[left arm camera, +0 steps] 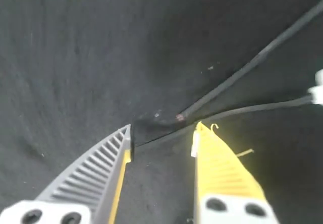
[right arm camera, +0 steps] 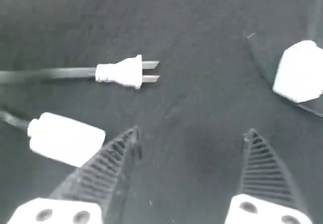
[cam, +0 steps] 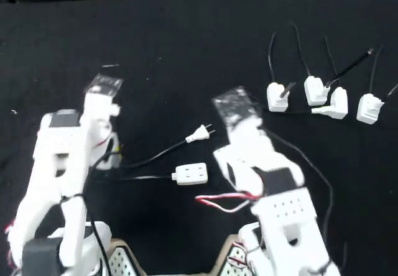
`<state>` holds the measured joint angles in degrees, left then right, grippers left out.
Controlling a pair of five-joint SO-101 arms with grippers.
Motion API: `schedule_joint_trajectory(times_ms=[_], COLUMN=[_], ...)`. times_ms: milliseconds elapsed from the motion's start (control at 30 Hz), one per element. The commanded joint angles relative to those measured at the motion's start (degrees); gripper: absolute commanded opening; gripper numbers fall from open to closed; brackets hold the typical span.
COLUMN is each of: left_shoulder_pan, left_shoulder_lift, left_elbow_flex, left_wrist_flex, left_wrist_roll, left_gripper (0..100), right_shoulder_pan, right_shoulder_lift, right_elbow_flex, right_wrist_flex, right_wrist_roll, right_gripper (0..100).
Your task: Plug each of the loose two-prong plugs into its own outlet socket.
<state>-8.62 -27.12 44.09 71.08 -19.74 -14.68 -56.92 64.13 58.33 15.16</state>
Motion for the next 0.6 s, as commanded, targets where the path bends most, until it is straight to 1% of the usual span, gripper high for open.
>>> schedule_joint_trajectory(times_ms=[0,133,267,433,567], left_shoulder_pan=[-4.8,-5.1,-5.2,-5.7,-5.3], left_shoulder_lift=[-5.1,-6.2,-6.0,-6.2,-5.7], left_elbow_flex=[8.6,13.6,18.2,21.8,23.5], left_wrist_flex=[-7.1,-9.6,-13.3,-17.3,-19.4], left_wrist_roll=[-0.1,0.0,0.1,6.0,6.9], left_gripper=[20,20,20,20,20], right_shoulder_pan=[-3.7,-5.9,-6.2,-6.2,-6.2], right_shoulder_lift=[8.7,16.7,23.9,32.2,38.9], right_elbow_flex=[-3.9,-3.9,-8.2,-15.3,-18.2], right_wrist_flex=[-4.7,-9.6,-11.7,-11.3,-11.3], right_wrist_roll=[6.2,17.4,28.0,41.5,52.3], right_gripper=[29.9,29.9,29.9,29.9,29.9])
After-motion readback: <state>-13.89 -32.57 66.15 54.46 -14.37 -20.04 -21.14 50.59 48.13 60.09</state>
